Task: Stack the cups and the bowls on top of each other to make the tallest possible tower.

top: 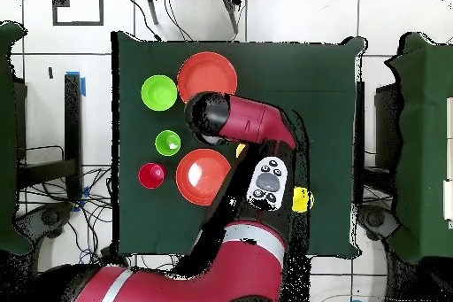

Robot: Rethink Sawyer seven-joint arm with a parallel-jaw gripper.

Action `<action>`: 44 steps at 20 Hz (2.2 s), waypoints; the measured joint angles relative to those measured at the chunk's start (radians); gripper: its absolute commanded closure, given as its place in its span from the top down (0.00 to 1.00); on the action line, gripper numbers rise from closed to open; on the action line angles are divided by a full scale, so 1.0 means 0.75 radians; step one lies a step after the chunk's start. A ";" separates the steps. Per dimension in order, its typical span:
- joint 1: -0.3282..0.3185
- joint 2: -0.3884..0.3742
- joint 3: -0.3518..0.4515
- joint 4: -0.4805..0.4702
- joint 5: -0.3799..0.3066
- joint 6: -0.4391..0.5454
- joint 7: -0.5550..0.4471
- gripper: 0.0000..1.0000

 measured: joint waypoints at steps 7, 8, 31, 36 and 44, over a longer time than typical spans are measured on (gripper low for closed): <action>-0.049 -0.013 0.058 0.040 0.000 -0.110 0.000 1.00; -0.058 -0.015 0.067 0.049 0.000 -0.132 0.000 1.00; -0.085 -0.025 0.111 0.092 0.000 -0.200 0.000 1.00; -0.085 -0.028 0.119 0.092 0.000 -0.200 0.000 1.00; -0.085 -0.035 0.131 0.112 0.000 -0.201 0.000 1.00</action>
